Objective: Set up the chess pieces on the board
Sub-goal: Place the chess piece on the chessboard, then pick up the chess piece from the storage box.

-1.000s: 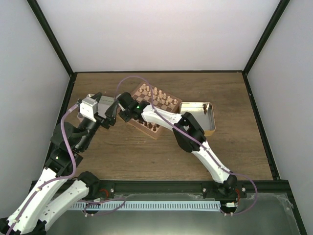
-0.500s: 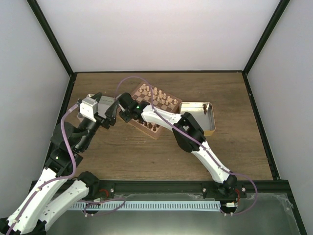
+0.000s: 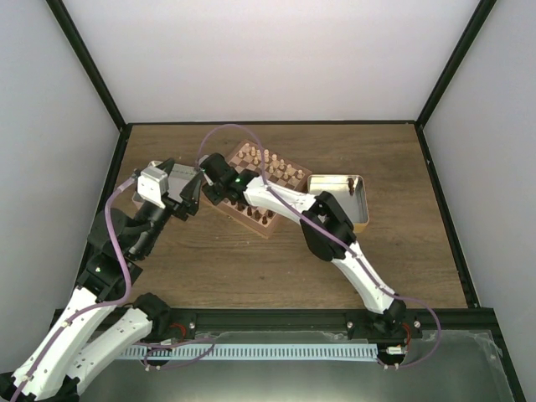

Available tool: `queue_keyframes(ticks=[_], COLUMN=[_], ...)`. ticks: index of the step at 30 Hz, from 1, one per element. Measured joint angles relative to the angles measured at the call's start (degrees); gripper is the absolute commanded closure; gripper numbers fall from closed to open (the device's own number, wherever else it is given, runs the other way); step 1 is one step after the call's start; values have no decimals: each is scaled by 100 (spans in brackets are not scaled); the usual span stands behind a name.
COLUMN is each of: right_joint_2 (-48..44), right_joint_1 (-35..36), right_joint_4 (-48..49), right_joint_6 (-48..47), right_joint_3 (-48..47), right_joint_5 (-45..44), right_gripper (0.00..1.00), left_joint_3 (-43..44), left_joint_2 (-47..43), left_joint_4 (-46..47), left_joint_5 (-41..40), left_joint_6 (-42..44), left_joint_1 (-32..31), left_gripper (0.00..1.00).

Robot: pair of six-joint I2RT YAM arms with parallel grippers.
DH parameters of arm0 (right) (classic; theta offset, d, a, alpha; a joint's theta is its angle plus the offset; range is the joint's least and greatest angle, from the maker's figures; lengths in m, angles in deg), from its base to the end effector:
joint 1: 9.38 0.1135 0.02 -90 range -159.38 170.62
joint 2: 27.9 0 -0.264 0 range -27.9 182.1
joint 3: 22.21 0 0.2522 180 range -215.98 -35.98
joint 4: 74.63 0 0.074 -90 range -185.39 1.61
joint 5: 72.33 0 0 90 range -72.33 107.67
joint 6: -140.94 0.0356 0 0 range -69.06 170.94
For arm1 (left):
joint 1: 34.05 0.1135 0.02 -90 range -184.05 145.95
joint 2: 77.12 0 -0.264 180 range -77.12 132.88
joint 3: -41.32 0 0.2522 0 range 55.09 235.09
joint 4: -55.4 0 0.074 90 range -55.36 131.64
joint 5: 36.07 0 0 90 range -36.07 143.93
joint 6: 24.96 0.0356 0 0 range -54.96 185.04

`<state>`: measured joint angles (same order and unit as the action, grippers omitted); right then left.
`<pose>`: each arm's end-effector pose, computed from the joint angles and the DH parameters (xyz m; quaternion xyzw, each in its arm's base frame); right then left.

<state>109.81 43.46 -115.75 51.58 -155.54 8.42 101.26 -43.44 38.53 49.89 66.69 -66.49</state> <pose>0.3327 0.4295 0.1940 -0.3784 0.8419 0.1032 0.3706 0.1149 -0.0700 0.3894 0.1638 0.6259 -0.1803 0.7408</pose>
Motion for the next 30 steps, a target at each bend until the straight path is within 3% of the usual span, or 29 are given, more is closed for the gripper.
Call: queue_keyframes(ticks=[10, 15, 22, 30], right_joint_2=[-1093, -2470, -4365, -4959], right_joint_1=[-72, -356, -1401, -2881], right_joint_4=[295, 588, 664, 442], right_joint_6=[553, 1095, 1989, 2981], right_joint_3=[787, 2083, 4148, 5718], right_joint_5=[20, -48, -658, -931], right_gripper=[59, 57, 57, 65], left_joint_3=[26, 26, 2, -26], left_joint_2=[-70, -83, -48, 155], left_joint_4=[0, -2, 52, 101], left_joint_5=[-26, -31, -15, 92], left_joint_6=[-37, -122, -201, -306], left_joint_1=[0, 0, 0, 0], left_gripper=[22, 22, 22, 22])
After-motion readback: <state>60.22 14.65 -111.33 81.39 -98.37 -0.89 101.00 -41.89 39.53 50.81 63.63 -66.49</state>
